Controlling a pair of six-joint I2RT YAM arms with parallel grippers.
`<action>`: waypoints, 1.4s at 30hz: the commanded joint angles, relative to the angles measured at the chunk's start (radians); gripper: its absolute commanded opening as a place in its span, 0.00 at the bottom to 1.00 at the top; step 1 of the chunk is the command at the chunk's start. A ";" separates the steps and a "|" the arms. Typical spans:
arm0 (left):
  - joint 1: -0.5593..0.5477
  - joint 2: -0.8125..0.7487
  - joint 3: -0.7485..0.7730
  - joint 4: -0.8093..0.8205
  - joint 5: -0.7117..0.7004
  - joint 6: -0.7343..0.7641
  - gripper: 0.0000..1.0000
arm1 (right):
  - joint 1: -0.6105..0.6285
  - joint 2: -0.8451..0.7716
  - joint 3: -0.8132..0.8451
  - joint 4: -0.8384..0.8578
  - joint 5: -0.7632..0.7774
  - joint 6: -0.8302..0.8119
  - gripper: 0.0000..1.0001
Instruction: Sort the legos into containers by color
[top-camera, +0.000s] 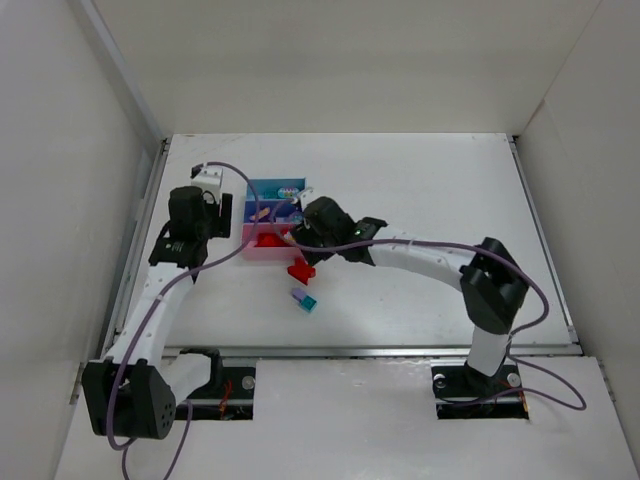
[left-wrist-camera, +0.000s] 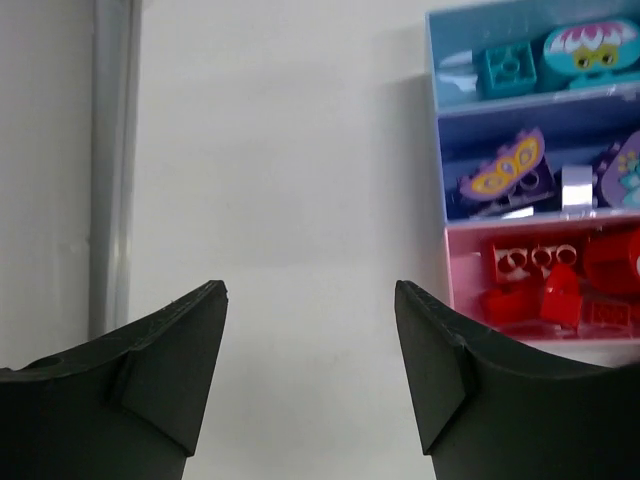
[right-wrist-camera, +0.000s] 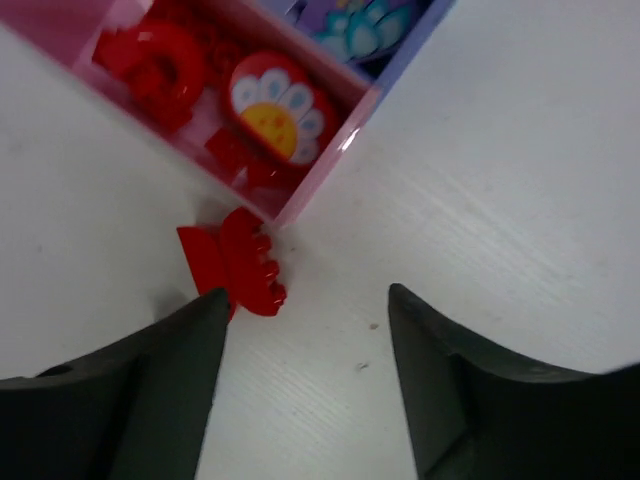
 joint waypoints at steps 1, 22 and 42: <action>-0.002 -0.056 -0.082 -0.040 -0.033 -0.123 0.65 | 0.025 0.040 -0.004 -0.011 -0.082 0.008 0.66; -0.002 -0.129 -0.122 -0.030 -0.015 -0.133 0.65 | 0.089 0.166 -0.027 0.001 -0.027 -0.009 0.61; -0.002 -0.129 -0.122 -0.030 0.013 -0.133 0.65 | 0.107 0.256 0.108 -0.037 -0.015 -0.122 0.87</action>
